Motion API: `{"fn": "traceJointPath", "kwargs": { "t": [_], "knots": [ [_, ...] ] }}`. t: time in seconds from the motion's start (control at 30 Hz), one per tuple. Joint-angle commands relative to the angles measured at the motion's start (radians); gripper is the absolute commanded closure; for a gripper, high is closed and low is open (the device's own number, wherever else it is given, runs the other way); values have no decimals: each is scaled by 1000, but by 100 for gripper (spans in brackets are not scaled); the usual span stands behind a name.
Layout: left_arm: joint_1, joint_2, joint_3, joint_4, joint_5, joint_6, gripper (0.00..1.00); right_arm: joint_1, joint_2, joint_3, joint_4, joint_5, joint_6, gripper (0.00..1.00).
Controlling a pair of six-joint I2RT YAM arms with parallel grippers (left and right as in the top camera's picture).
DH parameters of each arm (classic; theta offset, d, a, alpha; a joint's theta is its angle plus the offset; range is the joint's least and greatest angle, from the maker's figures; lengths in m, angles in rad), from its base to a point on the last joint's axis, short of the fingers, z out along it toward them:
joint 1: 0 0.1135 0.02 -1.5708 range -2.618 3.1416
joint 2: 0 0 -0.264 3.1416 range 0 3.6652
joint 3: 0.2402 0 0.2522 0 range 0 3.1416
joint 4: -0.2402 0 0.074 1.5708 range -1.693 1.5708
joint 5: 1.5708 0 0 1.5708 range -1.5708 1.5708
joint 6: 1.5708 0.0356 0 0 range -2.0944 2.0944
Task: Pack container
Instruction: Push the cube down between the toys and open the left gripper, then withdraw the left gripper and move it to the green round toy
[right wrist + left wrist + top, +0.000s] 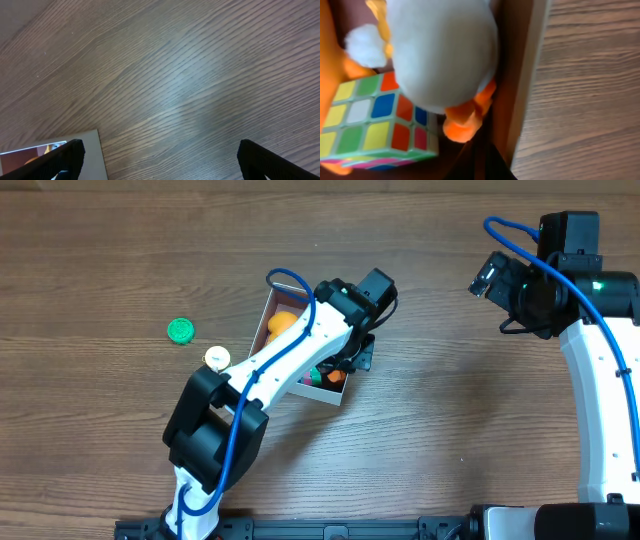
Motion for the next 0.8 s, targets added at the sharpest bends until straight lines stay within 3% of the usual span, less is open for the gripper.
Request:
{"fn": "traceJointPath", "kwargs": {
  "t": [0.0,0.23,0.37,0.43,0.47,0.5,0.57,0.77],
  "knots": [
    [-1,21,-14,34,47,-24,91,-2,3,3,3,-2,4,0],
    [-1,21,-14,140,196,-49,90,-2,3,3,3,-2,4,0],
    [2,21,-13,177,211,-88,87,-2,3,3,3,-2,4,0],
    [16,20,-3,162,209,-76,90,-2,3,3,3,-2,4,0],
    [29,18,12,138,197,-60,84,-2,3,3,3,-2,4,0],
    [48,13,45,87,180,-31,71,-2,3,3,3,-2,4,0],
    [76,-5,111,-5,137,11,64,-2,3,3,3,-2,4,0],
    [169,-159,336,-345,-218,63,37,-2,3,3,3,-2,4,0]
  ]
}}
